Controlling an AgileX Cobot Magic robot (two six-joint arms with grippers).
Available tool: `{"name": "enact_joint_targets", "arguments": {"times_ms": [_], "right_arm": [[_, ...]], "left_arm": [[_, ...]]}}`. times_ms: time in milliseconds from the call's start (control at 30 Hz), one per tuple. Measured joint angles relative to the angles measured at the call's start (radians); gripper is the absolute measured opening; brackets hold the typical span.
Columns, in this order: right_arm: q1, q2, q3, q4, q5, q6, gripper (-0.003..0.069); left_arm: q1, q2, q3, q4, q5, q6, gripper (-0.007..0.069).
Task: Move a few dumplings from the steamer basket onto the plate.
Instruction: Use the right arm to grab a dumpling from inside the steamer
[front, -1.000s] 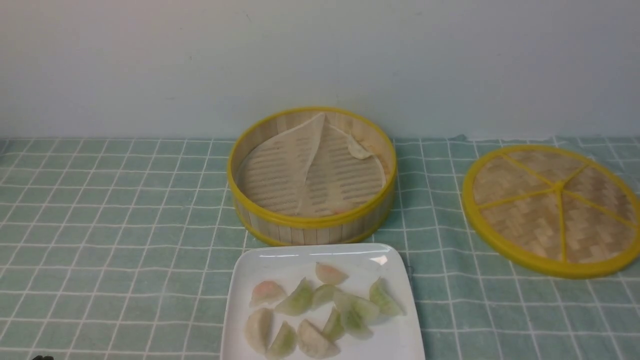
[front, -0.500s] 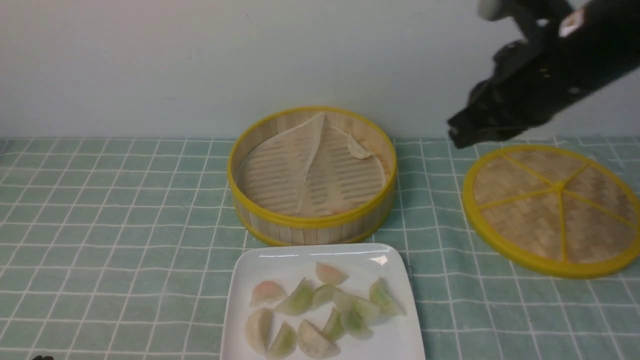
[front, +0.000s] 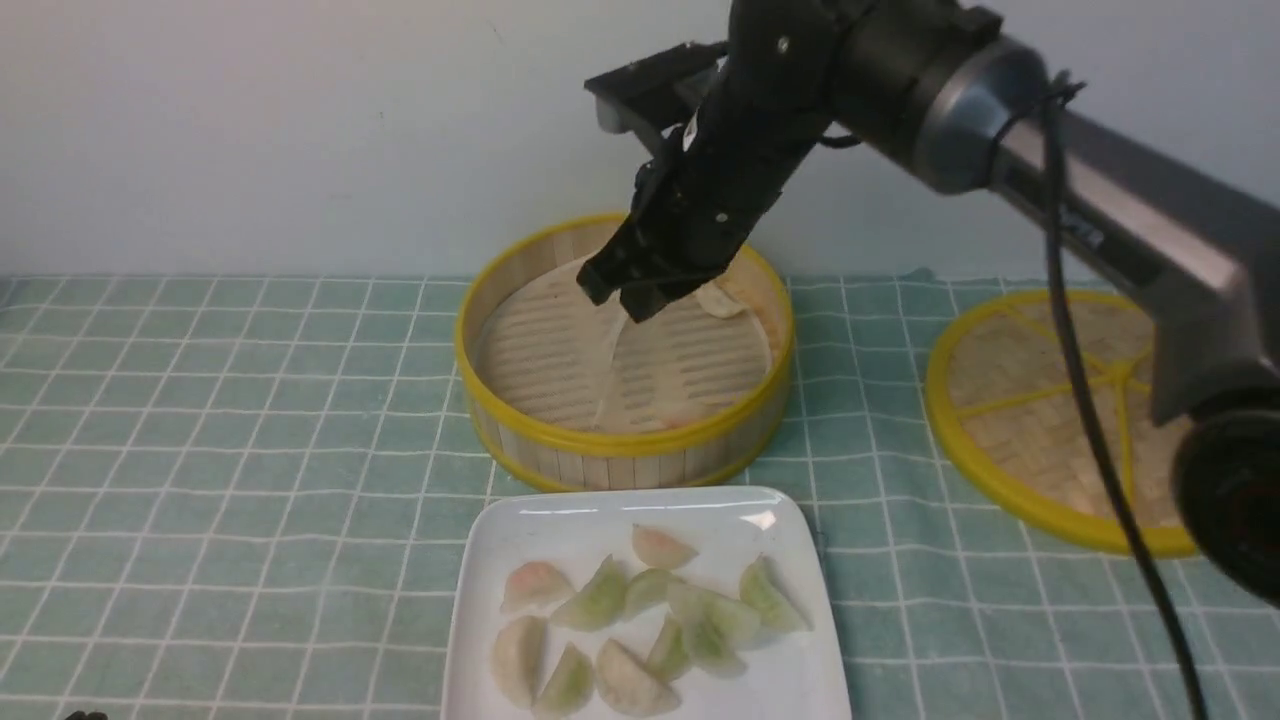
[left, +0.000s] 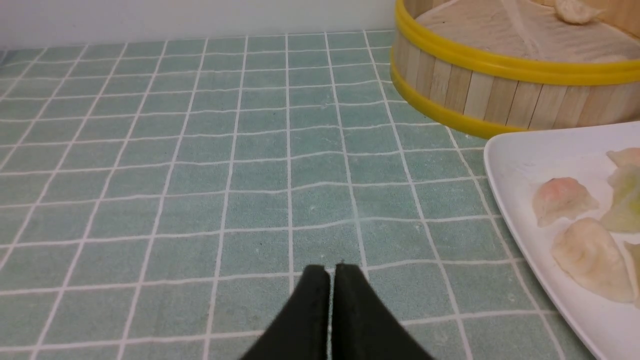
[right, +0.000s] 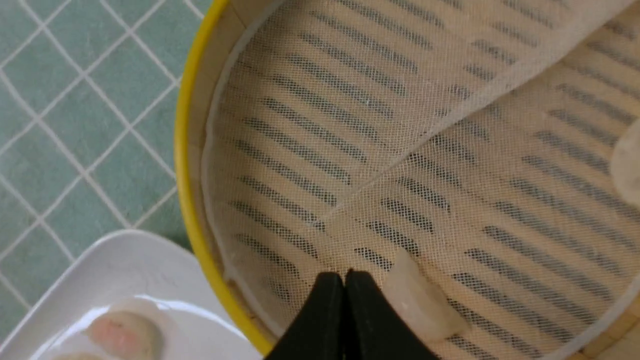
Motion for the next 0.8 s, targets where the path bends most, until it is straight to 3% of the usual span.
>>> {"name": "enact_joint_targets", "arguments": {"times_ms": [167, 333, 433, 533, 800], "right_arm": [[0.0, 0.082, -0.001, -0.056, 0.002, 0.039, 0.008], [0.0, 0.102, -0.002, -0.076, 0.003, 0.018, 0.0249], [0.0, 0.104, -0.003, -0.108, 0.003, 0.012, 0.0393], [0.0, 0.115, -0.003, -0.117, 0.003, 0.012, 0.0472], [0.001, 0.145, 0.034, -0.109, -0.006, 0.013, 0.051]], "left_arm": [[0.0, 0.0, 0.0, 0.0, 0.0, 0.0, -0.0006], [0.0, 0.0, 0.0, 0.0, 0.001, 0.0, -0.0006], [0.0, 0.0, 0.0, 0.0, 0.001, 0.0, -0.0006], [0.0, 0.0, 0.0, 0.0, 0.001, 0.0, -0.0006], [0.0, 0.0, 0.0, 0.0, 0.001, 0.0, -0.0006]]}}
